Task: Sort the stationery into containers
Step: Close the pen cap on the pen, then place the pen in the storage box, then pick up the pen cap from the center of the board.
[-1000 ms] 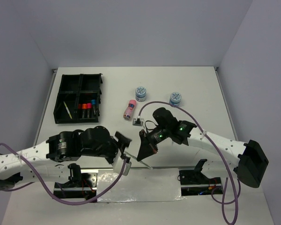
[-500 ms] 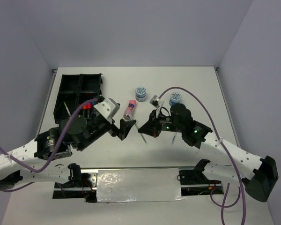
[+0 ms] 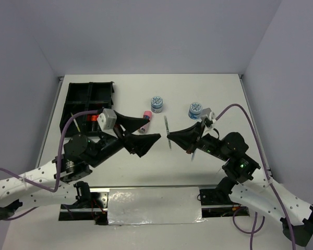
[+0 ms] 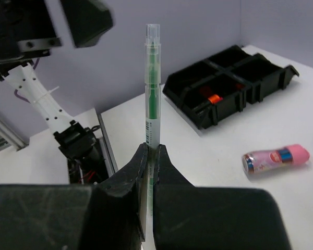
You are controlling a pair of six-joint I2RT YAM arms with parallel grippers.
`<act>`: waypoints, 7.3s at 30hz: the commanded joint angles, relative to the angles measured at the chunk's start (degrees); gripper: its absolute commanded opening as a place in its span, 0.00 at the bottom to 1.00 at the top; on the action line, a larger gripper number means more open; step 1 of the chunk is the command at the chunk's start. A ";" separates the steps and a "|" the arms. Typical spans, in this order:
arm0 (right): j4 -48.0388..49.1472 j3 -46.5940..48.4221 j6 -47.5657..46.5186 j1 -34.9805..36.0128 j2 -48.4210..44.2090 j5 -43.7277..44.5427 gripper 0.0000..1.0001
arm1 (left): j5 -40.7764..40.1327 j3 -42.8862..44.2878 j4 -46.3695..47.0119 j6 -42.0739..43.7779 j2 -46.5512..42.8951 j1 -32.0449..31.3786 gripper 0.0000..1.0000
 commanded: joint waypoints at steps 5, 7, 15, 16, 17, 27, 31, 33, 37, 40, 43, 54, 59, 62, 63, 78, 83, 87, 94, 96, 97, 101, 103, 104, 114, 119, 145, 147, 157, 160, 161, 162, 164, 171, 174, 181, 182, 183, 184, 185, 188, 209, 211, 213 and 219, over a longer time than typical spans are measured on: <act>4.85 -0.59 -3.73 -0.06 -5.40 -3.98 0.00 | 22.37 9.98 6.03 -6.45 9.17 12.21 0.76; 3.71 0.28 -3.99 -0.06 -5.67 -4.06 0.00 | 23.25 10.69 5.67 -5.93 9.98 12.21 0.78; 3.97 1.78 -3.11 0.03 -5.50 -4.85 0.00 | 34.82 11.66 6.28 -4.61 13.05 12.21 0.73; 3.53 2.13 -3.20 0.03 -5.15 -4.85 0.00 | 36.34 11.49 6.98 -5.04 13.32 12.21 0.73; 3.35 2.66 -3.11 0.03 -4.88 -4.68 0.00 | 37.66 11.22 7.60 -5.22 13.32 12.21 0.73; 5.81 3.19 -1.44 0.03 -4.35 -7.84 0.00 | 36.97 10.07 4.44 -4.26 14.11 12.21 0.59; 5.63 3.80 -1.35 0.03 -4.18 -8.28 0.00 | 34.86 11.22 1.63 -3.64 15.34 12.21 0.59; 5.72 3.98 -1.27 0.03 -4.26 -8.37 0.00 | 33.99 11.13 1.63 -3.47 15.60 12.21 0.59; 6.51 3.89 -0.74 0.11 -4.01 -9.33 0.00 | 33.89 11.22 1.71 -3.02 16.39 12.21 0.52; 6.69 3.80 -0.39 0.03 -3.13 -10.47 0.00 | 34.42 11.40 2.59 -3.20 16.75 12.21 0.28; 7.39 3.36 0.23 -0.06 -2.86 -10.83 0.00 | 35.91 12.01 2.42 -3.11 17.18 12.21 0.01; 1.94 7.76 0.40 -0.06 3.64 -17.41 0.54 | 45.93 15.61 -0.57 0.84 17.27 12.21 0.00; 2.56 8.20 0.40 -0.06 4.52 -16.63 0.00 | 44.19 16.85 -3.56 2.24 16.84 12.21 0.00; 4.30 7.76 1.28 -0.06 4.26 -16.36 0.00 | 41.73 17.20 -5.13 2.51 16.66 12.21 0.39; 5.01 7.24 1.63 0.03 4.09 -15.93 0.00 | 40.58 17.20 -5.58 2.69 16.66 12.21 0.53; 3.09 7.76 1.73 0.03 6.28 -13.99 0.00 | 25.72 18.33 -3.47 1.81 14.28 12.30 0.82; 2.21 8.46 1.29 0.03 6.19 -13.73 0.00 | 26.86 18.17 -3.48 1.19 14.99 12.30 0.77; 2.21 8.64 1.28 0.03 6.63 -13.99 0.00 | 27.30 17.02 -1.54 0.49 14.90 12.30 0.61; 2.12 10.48 1.20 -0.06 6.89 -13.55 0.00 | 29.23 16.94 -2.24 -0.39 16.39 12.30 0.24; 2.12 11.01 1.02 0.03 7.33 -13.46 0.00 | 29.50 16.50 -2.50 -0.74 16.48 12.30 0.21; 2.03 11.79 1.02 0.11 7.60 -13.46 0.00 | 29.50 16.23 -2.50 -0.83 16.40 12.30 0.21; 2.21 13.91 0.76 0.03 8.56 -12.59 0.00 | 30.55 15.36 -3.03 -1.18 16.57 12.30 0.00; 2.65 15.93 0.67 -0.06 9.26 -11.80 0.00 | 32.13 14.65 -2.51 -2.14 16.74 12.30 0.00; 2.56 16.98 -0.20 0.03 9.62 -10.40 0.00 | 32.57 13.87 -2.59 -2.58 16.83 12.21 0.00; -2.18 42.88 -2.85 -0.76 20.69 -6.00 0.00 | 34.07 0.33 -0.49 -5.75 16.40 6.95 0.00; 0.97 42.57 -0.12 -0.76 20.88 -4.58 0.00 | 28.39 -5.03 -0.47 -7.15 13.68 5.62 0.00; -0.16 15.22 -0.56 5.48 14.71 -2.92 0.00 | 6.11 9.47 -8.75 -3.63 9.80 8.35 0.74; -0.52 16.54 -0.39 5.48 16.12 -2.22 0.00 | 8.13 8.50 -6.90 -5.13 9.80 8.35 0.72; 2.12 14.09 -0.30 4.60 15.95 -4.15 0.44 | 2.00 12.44 -11.90 -1.55 13.49 10.71 0.00; 0.02 11.54 1.19 0.32 16.04 -0.82 1.00 | -4.68 16.66 -20.23 1.18 15.86 17.36 0.00; -2.34 9.97 2.41 -1.62 16.04 0.24 1.00 | -6.17 17.98 -23.04 1.80 16.82 19.92 0.00; -3.49 8.91 4.86 -3.64 15.95 2.25 1.00 | -7.32 19.82 -25.33 2.24 19.10 23.25 0.00; -7.54 6.63 7.07 -8.12 14.90 4.89 1.00 | -3.82 20.97 -29.65 2.51 22.52 35.99 0.00; -14.84 3.54 7.35 -10.34 10.50 8.33 1.00 | -7.87 25.27 -34.49 2.90 35.98 68.05 0.00; -16.34 2.75 7.09 -10.43 9.71 7.99 1.00 | -1.35 25.99 -35.38 -0.12 40.47 77.57 0.00; -13.88 0.11 6.91 -10.52 8.39 2.27 1.00 | -0.56 19.67 -25.89 -0.38 43.28 81.29 0.00; -13.88 0.11 6.82 -10.52 8.22 1.75 1.00 | -0.21 17.66 -24.93 -0.82 43.55 81.47 0.00; -13.88 0.20 6.73 -10.52 8.04 1.48 1.00 | -0.30 16.77 -23.44 -1.96 43.73 81.91 0.00; -14.23 0.29 6.56 -10.61 7.60 1.39 1.00 | -0.04 15.89 -22.47 -2.32 43.90 82.09 0.00; -14.40 0.29 6.30 -10.52 7.43 1.48 1.00 | -0.64 14.14 -21.67 -2.67 43.90 82.17 0.00; -14.58 0.46 5.94 -10.61 6.37 1.65 1.00 | -2.14 13.24 -20.17 -3.20 44.69 82.26 0.00; -28.01 5.82 12.00 -14.21 15.33 18.41 1.00 | -1.82 22.37 -33.06 -7.05 35.47 80.09 0.99; -31.62 6.53 14.71 -14.47 15.77 22.55 1.00 | -7.83 27.45 -41.85 -9.61 33.89 77.79 0.99; -34.86 6.27 18.31 -14.48 15.42 28.35 1.00 | -7.17 29.06 -45.82 -8.22 30.40 76.12 0.99; -42.78 6.26 24.75 -14.56 17.44 39.61 1.00 | -0.82 8.34 -29.59 -9.43 7.55 75.23 0.99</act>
